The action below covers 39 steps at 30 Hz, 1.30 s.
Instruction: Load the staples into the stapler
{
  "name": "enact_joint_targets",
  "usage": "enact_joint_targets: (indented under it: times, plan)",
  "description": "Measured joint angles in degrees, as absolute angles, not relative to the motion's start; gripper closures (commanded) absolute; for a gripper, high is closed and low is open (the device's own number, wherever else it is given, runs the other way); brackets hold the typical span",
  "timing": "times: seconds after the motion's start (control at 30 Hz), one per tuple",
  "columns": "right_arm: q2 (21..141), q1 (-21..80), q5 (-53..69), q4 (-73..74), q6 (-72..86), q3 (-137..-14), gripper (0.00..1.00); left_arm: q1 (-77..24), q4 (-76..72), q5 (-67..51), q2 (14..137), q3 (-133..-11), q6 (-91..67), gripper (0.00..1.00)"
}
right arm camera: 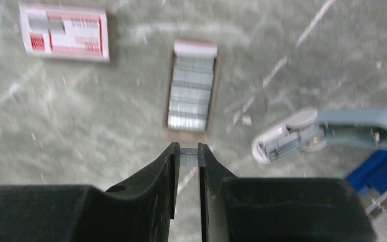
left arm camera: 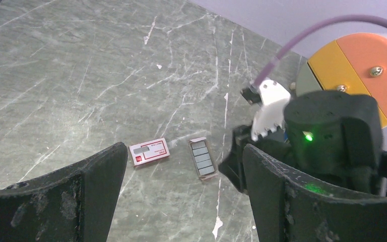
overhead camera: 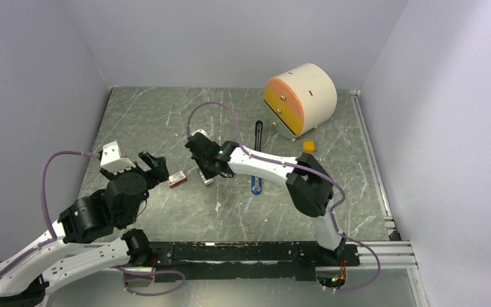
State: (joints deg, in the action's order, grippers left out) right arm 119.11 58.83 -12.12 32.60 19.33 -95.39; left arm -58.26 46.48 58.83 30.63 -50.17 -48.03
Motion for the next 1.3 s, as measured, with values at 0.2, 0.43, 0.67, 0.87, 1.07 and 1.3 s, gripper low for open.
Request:
enact_joint_targets:
  times: [0.2, 0.43, 0.67, 0.87, 1.07, 1.3]
  plan:
    - [110.39, 58.87, -8.47, 35.05, 16.16, -84.03, 0.78, -58.26, 46.02, 58.65, 29.8, -49.76, -47.79, 0.11]
    - [109.03, 59.66, -5.45, 36.8, 13.72, -75.55, 0.79, -58.26, 45.43, 58.15, 30.28, -49.74, -47.46, 0.11]
    - [110.72, 61.17, -4.93, 36.69, 12.88, -75.42, 0.75, -58.26, 41.8, 54.83, 31.09, -48.86, -43.62, 0.11]
    - [111.48, 61.36, -5.52, 36.64, 12.91, -75.42, 0.64, -58.26, 40.16, 53.6, 31.94, -48.86, -42.0, 0.11]
    - [111.35, 61.36, -7.18, 36.67, 14.94, -75.5, 0.52, -58.26, 40.12, 53.56, 31.94, -48.77, -41.78, 0.11]
    - [110.21, 61.36, -11.14, 34.76, 23.24, -74.08, 0.53, -58.26, 40.1, 53.56, 31.97, -48.66, -41.78, 0.11]
